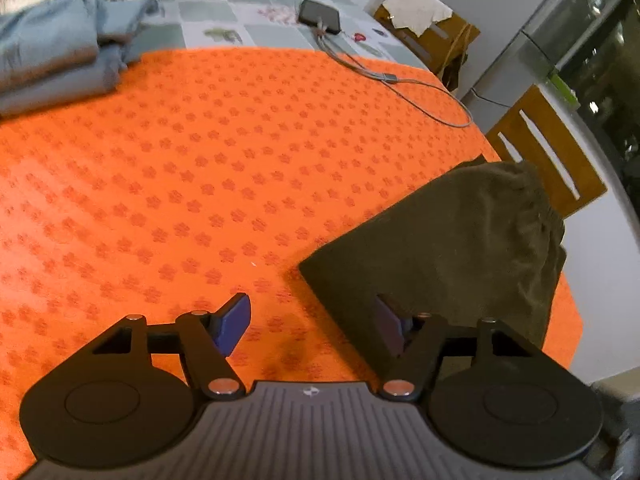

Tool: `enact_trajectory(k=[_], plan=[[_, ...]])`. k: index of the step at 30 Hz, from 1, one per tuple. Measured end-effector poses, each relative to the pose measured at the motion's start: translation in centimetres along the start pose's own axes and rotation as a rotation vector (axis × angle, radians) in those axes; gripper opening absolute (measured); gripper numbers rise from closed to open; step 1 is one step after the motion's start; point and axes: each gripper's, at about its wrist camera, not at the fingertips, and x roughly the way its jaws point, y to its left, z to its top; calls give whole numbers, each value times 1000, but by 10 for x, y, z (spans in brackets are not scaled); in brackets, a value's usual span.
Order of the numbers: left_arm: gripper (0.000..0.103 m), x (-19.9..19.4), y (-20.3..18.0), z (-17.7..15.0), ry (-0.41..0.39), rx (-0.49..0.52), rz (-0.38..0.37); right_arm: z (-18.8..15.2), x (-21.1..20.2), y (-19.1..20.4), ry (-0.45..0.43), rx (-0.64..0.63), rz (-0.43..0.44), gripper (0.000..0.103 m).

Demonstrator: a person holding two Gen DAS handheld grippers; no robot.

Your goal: Fold clothes

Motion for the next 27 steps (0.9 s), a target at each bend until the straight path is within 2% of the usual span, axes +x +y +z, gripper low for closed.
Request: enact_trajectory(k=[5,12,13,15,17,20,23,27], plan=[[69,16,0,4,7,-112,-48,-16,21,25,22,-47,-64,49],[63,33,-4,5,11,-228,-92,-38,35,53,44,-222,-193,49],[62,35,-4,5,8,-239,-89,-38,36,53,43,-232,-199,45],[51,41,-3,5,4,-265,-73,-39,36,51,42,-236,-209,37],[36,44,0,6,9,-280,-57,-36,35,46,39,-225,-198,27],[21,37,-1,9,-21,-278,-83,-28,28,41,30,-220,-186,20],[19,21,-18,17,-69,-243,-77,-17,14,33,8,-199,-173,19],[19,-5,-72,35,-173,-94,-29,4,-12,13,-46,-147,-160,18]])
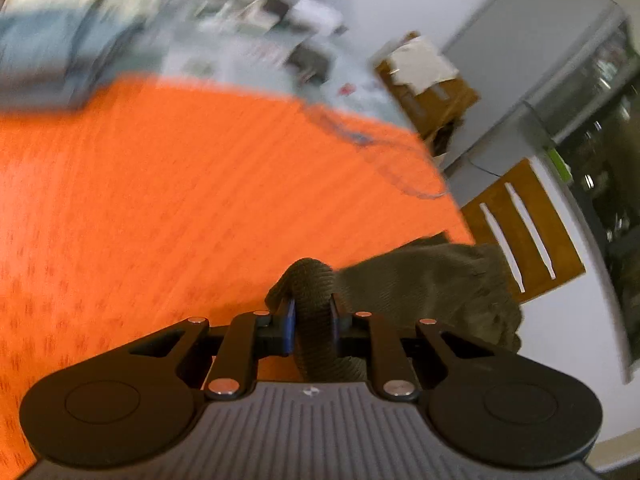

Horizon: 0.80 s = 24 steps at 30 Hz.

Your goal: Fold clothes

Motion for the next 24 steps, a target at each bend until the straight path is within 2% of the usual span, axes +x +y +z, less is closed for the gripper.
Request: enact_trajectory(k=[2,5,10,19,24], plan=[[19,-6,-30,7,-41,64,12,8,-9,-20,-21,29,6,17],[19,-5,-79,18,-81,106,31,19,-17,-61,-27,93,37,17],[18,18,-142,30,-89,104,94,31,-20,-142,-18,228,113,16],[19,96,-230,56,-75,83,173,28,7,-275,-1,402,274,16],[19,147,-250,60,-37,80,217,14,38,-328,26,494,344,16]])
